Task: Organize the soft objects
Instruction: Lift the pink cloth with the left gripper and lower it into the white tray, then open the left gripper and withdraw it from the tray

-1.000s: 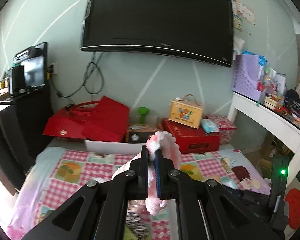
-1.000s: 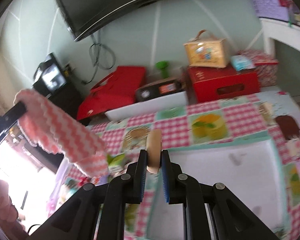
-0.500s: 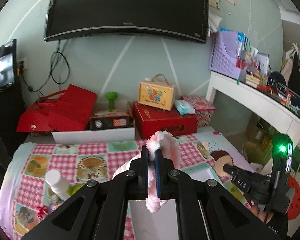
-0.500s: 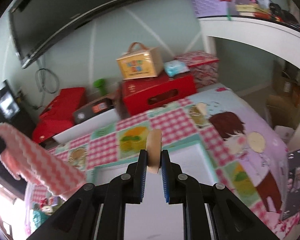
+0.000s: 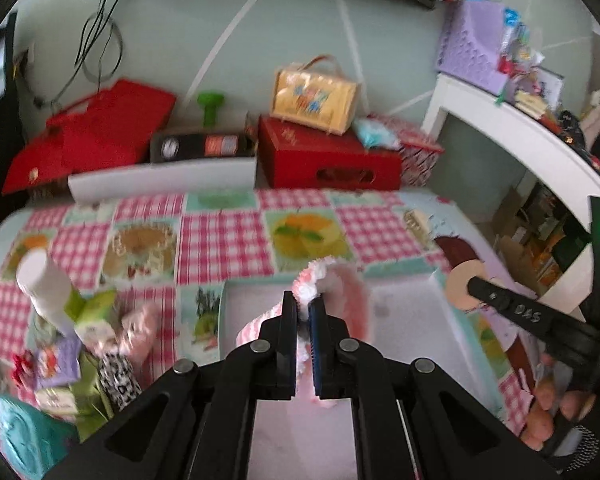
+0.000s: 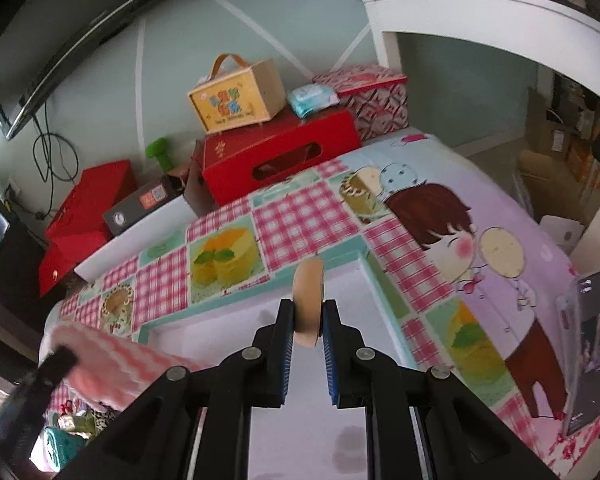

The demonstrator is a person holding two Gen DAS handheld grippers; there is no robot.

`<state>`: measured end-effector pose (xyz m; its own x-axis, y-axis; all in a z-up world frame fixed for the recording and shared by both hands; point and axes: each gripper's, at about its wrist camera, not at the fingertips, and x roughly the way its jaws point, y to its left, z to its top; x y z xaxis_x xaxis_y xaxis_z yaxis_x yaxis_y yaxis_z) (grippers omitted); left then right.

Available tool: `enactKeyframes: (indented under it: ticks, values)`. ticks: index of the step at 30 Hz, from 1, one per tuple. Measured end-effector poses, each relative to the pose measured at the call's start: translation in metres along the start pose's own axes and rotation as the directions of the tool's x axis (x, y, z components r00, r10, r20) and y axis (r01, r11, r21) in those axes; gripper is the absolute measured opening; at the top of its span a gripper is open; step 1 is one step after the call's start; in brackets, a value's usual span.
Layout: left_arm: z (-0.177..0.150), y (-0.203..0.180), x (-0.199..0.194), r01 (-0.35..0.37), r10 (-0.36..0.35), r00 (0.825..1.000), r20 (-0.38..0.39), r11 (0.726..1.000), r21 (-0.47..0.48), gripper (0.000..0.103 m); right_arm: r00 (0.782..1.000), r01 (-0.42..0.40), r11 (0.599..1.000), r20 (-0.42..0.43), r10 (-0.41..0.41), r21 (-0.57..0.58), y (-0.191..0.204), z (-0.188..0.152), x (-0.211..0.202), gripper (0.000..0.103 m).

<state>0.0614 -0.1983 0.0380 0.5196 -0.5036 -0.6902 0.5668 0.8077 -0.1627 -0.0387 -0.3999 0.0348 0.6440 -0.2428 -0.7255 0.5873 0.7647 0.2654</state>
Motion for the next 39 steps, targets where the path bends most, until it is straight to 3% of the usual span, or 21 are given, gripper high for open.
enactKeyframes:
  ticks: [5, 11, 23, 27, 30, 33, 35, 37, 39]
  values:
    - [-0.014, 0.011, 0.032, -0.023, 0.019, 0.996, -0.088, 0.999, -0.047, 0.006, 0.999, -0.002, 1.000, -0.035, 0.001, -0.027, 0.009, -0.006, 0.018, 0.015]
    - [-0.034, 0.013, 0.059, -0.053, 0.045, 0.983, -0.175, 0.998, -0.038, 0.006, 0.996, -0.002, 0.999, -0.088, -0.001, -0.038, 0.013, -0.013, 0.037, 0.017]
    - [-0.048, 0.014, 0.062, -0.072, 0.068, 0.970, -0.232, 0.997, -0.012, 0.007, 0.980, 0.077, 0.997, -0.185, -0.077, -0.005, 0.001, -0.019, 0.057, 0.018]
    - [-0.047, 0.014, 0.058, -0.083, 0.081, 0.969, -0.234, 0.997, -0.001, 0.011, 0.980, 0.097, 0.995, -0.172, -0.102, -0.032, 0.005, -0.018, 0.051, 0.039]
    - [-0.046, 0.016, 0.054, -0.079, 0.074, 0.969, -0.234, 0.997, -0.012, 0.015, 0.983, 0.090, 0.995, -0.157, -0.095, -0.040, 0.008, -0.015, 0.045, 0.042]
    - [-0.043, 0.018, 0.046, -0.074, 0.067, 0.974, -0.218, 0.997, -0.025, 0.026, 0.986, 0.095, 0.994, -0.130, -0.102, -0.055, 0.012, -0.013, 0.035, 0.042]
    - [-0.040, 0.019, 0.040, -0.068, 0.060, 0.978, -0.201, 0.997, -0.033, 0.041, 0.990, 0.092, 0.994, -0.106, -0.098, -0.064, 0.017, -0.011, 0.027, 0.043]
    - [-0.038, 0.019, 0.036, -0.067, 0.059, 0.981, -0.185, 0.997, -0.037, 0.063, 0.992, 0.089, 0.993, -0.086, -0.096, -0.078, 0.023, -0.009, 0.020, 0.059]
    - [-0.036, 0.019, 0.032, -0.070, 0.061, 0.983, -0.174, 0.997, -0.045, 0.069, 0.993, 0.091, 0.991, -0.072, -0.098, -0.096, 0.029, -0.009, 0.016, 0.071]
